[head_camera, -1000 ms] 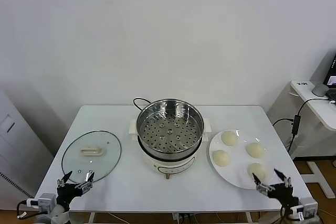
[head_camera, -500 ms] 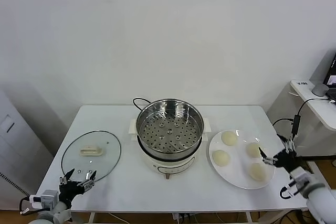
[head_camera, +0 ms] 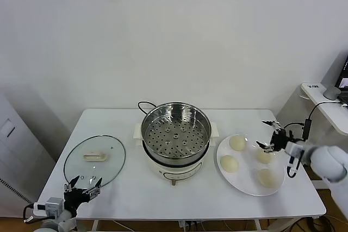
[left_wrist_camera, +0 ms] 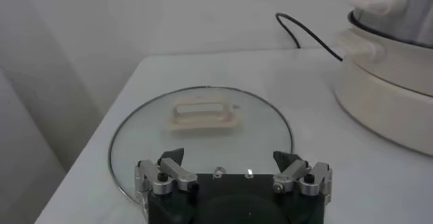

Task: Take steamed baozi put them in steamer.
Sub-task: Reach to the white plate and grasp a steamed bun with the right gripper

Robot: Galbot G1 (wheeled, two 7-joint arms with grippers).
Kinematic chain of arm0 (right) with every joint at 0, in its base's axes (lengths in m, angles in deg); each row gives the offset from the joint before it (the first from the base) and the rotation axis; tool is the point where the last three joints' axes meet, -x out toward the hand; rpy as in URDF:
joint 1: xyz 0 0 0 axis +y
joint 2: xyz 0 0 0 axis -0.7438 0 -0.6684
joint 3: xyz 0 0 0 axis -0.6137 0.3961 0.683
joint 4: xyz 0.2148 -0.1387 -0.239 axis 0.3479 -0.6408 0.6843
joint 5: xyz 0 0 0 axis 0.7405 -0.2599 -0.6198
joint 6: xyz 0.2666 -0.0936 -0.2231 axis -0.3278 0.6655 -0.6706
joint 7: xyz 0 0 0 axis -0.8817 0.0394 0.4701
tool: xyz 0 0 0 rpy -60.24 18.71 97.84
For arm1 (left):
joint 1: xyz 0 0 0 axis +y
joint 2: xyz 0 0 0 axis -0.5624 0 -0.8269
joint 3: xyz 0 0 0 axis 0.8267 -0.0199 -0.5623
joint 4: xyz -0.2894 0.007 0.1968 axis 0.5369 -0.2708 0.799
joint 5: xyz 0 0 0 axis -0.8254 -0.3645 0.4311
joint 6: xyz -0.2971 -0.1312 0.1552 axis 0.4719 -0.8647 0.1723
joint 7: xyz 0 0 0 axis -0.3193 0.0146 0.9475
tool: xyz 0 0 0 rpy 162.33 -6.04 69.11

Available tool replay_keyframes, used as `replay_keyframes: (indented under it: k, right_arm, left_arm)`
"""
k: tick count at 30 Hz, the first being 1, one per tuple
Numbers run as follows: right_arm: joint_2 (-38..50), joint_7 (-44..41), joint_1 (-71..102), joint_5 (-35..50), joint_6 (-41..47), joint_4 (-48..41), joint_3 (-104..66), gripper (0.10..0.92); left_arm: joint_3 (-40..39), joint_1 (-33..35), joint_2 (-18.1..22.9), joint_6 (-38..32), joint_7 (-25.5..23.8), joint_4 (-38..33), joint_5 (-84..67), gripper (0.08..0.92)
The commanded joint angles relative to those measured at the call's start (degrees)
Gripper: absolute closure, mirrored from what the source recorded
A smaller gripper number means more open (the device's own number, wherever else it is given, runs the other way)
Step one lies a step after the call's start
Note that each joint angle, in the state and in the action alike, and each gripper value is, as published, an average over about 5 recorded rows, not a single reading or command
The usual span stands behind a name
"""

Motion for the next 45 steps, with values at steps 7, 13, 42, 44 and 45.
replay_keyframes:
  k: [7, 13, 42, 44, 45]
  right_arm:
    - [1.82, -19.82, -39.84, 4.43, -3.88, -16.86, 40.47, 0.203]
    - [-1.49, -22.58, -44.53, 4.98, -5.0, -20.53, 46.65, 0.203]
    - [-16.65, -18.98, -38.89, -7.46, -10.37, -35.48, 40.94, 0.203]
    - [-17.02, -18.87, -38.91, -7.99, -10.32, -36.25, 40.4, 0.204]
    - [-17.2, -18.79, -38.92, -8.09, -10.3, -36.63, 40.11, 0.21]
  left_arm:
    - [-0.19, -0.53, 0.85, 0.28, 0.1, 0.29, 0.31, 0.177]
    - [-0.27, -0.19, 0.71, 0.32, 0.08, 0.08, 0.4, 0.177]
    - [-1.02, -0.38, 0.83, 1.17, 0.2, -1.15, 0.44, 0.177]
    - [-1.11, -0.37, 0.82, 1.18, 0.19, -1.18, 0.44, 0.177]
    - [-1.18, -0.37, 0.82, 1.18, 0.19, -1.17, 0.44, 0.177]
